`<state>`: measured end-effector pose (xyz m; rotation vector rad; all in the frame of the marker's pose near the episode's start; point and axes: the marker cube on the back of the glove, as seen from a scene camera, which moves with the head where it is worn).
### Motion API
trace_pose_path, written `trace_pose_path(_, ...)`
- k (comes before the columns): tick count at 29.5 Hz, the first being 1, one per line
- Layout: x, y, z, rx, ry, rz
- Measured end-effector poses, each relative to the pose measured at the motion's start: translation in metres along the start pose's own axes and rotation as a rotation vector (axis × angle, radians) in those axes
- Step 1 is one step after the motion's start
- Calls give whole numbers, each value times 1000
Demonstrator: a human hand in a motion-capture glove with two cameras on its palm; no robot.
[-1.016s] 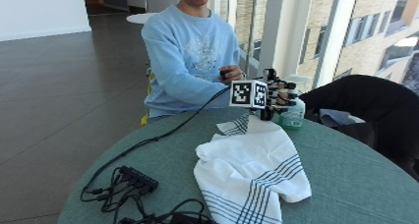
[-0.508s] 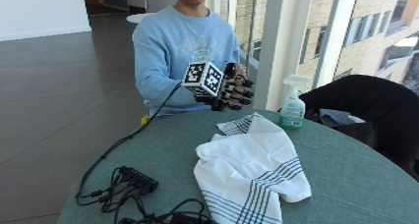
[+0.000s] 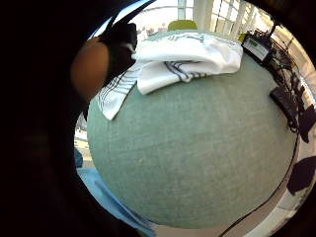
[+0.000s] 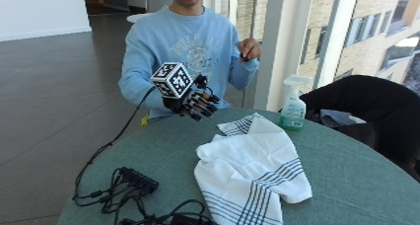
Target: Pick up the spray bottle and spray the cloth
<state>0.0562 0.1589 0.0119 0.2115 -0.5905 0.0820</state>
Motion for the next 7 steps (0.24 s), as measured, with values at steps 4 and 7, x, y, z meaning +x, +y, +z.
trace_pose_path(4, 4, 7, 0, -10, 31, -8)
trace_pose_path(7, 5, 10, 2, -14, 34, -7)
